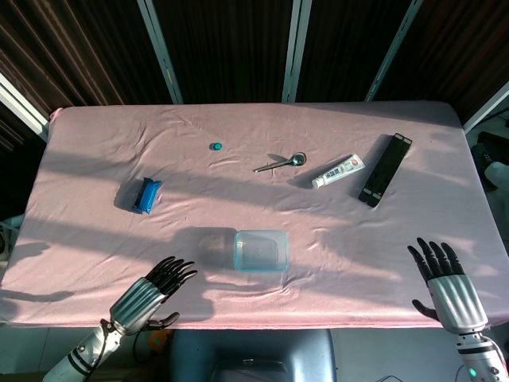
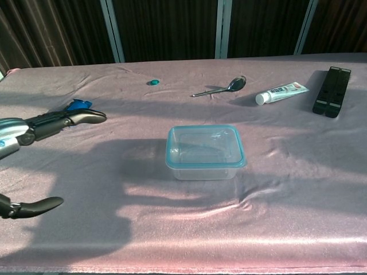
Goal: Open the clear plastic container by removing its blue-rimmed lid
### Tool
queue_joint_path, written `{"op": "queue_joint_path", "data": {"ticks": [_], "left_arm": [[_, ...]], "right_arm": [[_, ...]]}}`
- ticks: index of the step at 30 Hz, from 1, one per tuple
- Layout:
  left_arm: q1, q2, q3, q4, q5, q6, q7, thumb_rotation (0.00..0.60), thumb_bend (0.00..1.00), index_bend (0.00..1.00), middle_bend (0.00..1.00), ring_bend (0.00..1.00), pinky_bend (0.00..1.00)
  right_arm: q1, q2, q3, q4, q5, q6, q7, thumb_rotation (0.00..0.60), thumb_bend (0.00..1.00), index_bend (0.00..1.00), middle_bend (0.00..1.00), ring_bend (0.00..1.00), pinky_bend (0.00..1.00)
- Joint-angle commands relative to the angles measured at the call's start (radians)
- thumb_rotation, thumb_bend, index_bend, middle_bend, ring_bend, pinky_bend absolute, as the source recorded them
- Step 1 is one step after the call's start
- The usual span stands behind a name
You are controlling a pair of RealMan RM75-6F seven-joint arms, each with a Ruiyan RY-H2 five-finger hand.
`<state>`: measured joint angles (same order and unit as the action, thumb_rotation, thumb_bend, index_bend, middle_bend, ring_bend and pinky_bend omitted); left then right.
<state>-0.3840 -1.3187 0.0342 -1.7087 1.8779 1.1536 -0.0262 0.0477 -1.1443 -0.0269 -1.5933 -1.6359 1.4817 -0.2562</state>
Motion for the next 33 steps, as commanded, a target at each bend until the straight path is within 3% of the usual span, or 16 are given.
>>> {"op": "queue_joint_path", "data": {"ticks": [1,6,12,33], "left_arm": [[-0.125,-0.206,-0.131,-0.011,-0.177,-0.196,0.158,0.6,0.27,0.0,0.0,0.0,0.0],[-0.189,-0.36,-0.202,0.072,-0.293,-0.242,0.275,0.6,0.27,0.0,0.0,0.0,0.0],[-0.255,-0.457,-0.26,0.16,-0.417,-0.281,0.358,0.6,0.27,0.0,0.0,0.0,0.0],[-0.394,-0.488,-0.294,0.256,-0.696,-0.348,0.497,0.6,0.27,0.0,0.0,0.0,0.0]], "right_arm": [[0.004,0.007,-0.006,-0.002,-0.004,-0.01,0.012,0.6,0.18,0.0,0.0,0.0,0.0],[0.01,0.014,-0.01,-0.006,-0.003,-0.024,0.022,0.6,0.18,0.0,0.0,0.0,0.0],[0.009,0.027,-0.012,-0.011,-0.005,-0.023,0.042,0.6,0.18,0.0,0.0,0.0,0.0],[0.01,0.055,-0.017,-0.017,-0.017,-0.016,0.098,0.6,0.18,0.0,0.0,0.0,0.0]]}}
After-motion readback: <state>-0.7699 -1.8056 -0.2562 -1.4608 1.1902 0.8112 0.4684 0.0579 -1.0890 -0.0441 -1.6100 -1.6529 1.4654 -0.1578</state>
